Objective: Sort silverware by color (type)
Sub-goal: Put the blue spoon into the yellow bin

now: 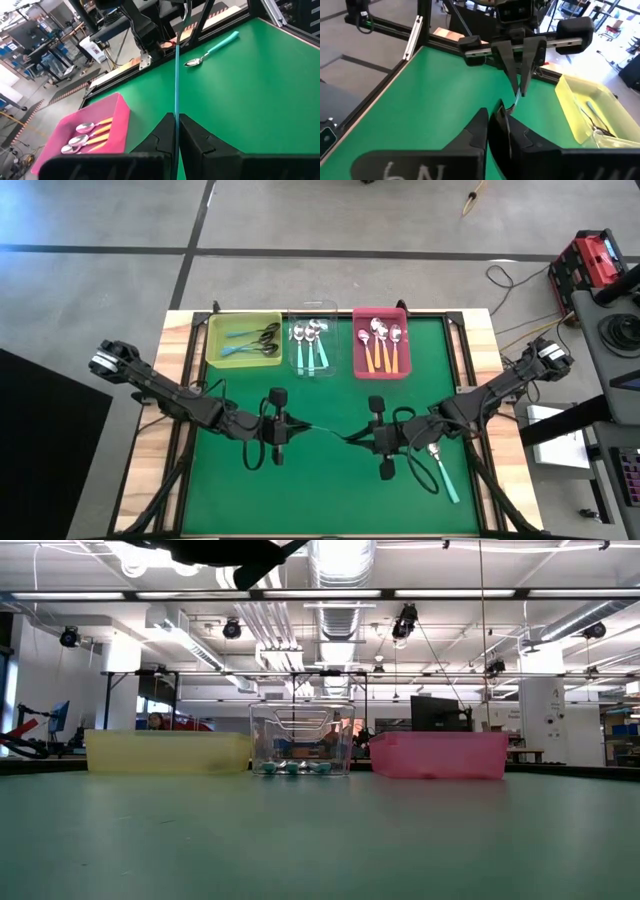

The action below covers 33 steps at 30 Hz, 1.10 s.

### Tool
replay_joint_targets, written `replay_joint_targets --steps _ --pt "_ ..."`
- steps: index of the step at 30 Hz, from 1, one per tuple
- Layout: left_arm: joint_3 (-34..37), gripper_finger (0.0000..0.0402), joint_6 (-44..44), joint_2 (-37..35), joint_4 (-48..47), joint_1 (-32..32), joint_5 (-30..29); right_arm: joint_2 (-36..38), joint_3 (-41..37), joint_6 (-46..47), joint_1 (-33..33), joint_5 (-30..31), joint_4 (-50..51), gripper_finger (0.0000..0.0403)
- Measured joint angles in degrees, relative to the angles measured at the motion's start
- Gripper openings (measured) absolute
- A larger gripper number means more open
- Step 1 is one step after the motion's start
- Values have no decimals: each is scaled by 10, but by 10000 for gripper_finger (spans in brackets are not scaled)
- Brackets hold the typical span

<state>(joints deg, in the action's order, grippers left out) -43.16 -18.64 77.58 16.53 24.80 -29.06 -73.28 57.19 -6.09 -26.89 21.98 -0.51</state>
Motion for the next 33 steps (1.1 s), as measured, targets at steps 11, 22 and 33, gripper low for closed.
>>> replay_joint_targets --steps 11,22,33 --pt "-4 91 13 -2 -16 0 -18 0 6 27 2 27 19 12" --pt "-35 189 11 14 -13 -5 -31 0 38 111 11 55 128 11" --pt "-109 190 -16 120 20 -37 -33 -26 40 122 20 50 140 11"
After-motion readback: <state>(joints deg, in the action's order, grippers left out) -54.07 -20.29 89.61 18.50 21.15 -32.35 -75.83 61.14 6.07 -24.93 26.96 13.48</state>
